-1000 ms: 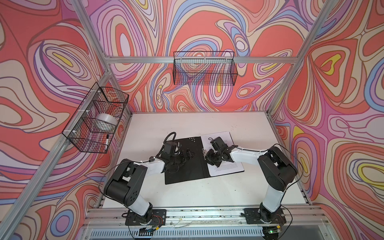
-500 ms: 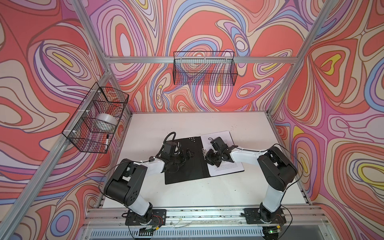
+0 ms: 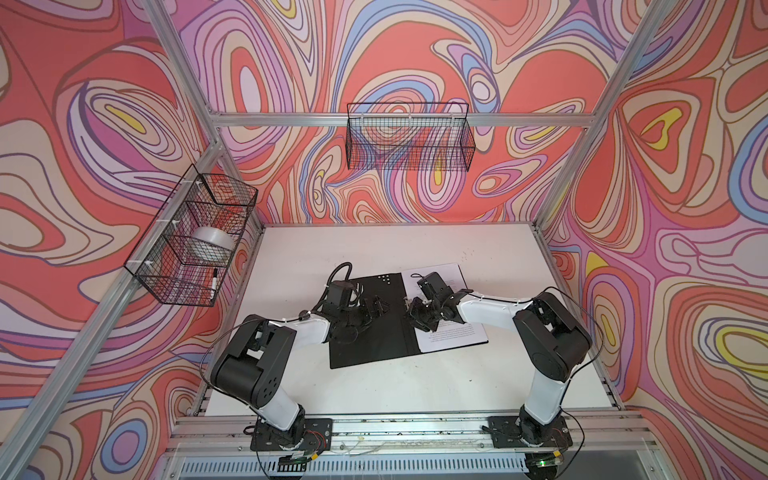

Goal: Put the files into the folder

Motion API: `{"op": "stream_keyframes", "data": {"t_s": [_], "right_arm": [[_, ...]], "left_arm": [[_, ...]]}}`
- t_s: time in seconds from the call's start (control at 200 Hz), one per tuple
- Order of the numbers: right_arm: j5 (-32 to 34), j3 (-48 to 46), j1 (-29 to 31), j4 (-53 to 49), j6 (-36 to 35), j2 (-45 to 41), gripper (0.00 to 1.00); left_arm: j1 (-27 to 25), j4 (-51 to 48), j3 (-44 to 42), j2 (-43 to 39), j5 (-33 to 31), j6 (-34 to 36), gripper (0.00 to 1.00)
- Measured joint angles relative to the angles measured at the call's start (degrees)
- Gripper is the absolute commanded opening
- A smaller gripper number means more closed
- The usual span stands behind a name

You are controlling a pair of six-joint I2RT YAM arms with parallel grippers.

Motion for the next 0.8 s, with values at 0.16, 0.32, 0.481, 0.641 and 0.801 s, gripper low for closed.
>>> {"op": "stream_keyframes", "data": {"t_s": [0.16, 0.32, 0.481, 0.641, 0.801], "right_arm": [[-0.2, 1.6, 0.0, -2.2, -4.7, -1.1, 0.68], [0.2, 3.7, -0.2, -5.2, -10.5, -5.6, 0.79], [2.8, 6.5, -2.2, -8.7, -16.7, -10.5, 0.96], [4.0, 5.0, -10.8, -10.7, -21.3, -14.6, 0.98], [4.2, -0.3, -21.6, -11.6, -24.4, -17.5, 0.98]], "left_arm": [[0.0, -5.1, 2.5, 0.0, -0.3, 1.0, 1.0], [0.0, -11.8, 5.7, -0.1, -0.2, 3.0, 1.0], [0.0, -18.5, 8.7, -1.4, 0.3, 4.7, 1.0], [0.4, -24.4, 10.7, -6.2, 0.1, 7.0, 1.0], [5.6, -30.7, 10.5, -14.2, -0.9, 10.3, 1.0]]}}
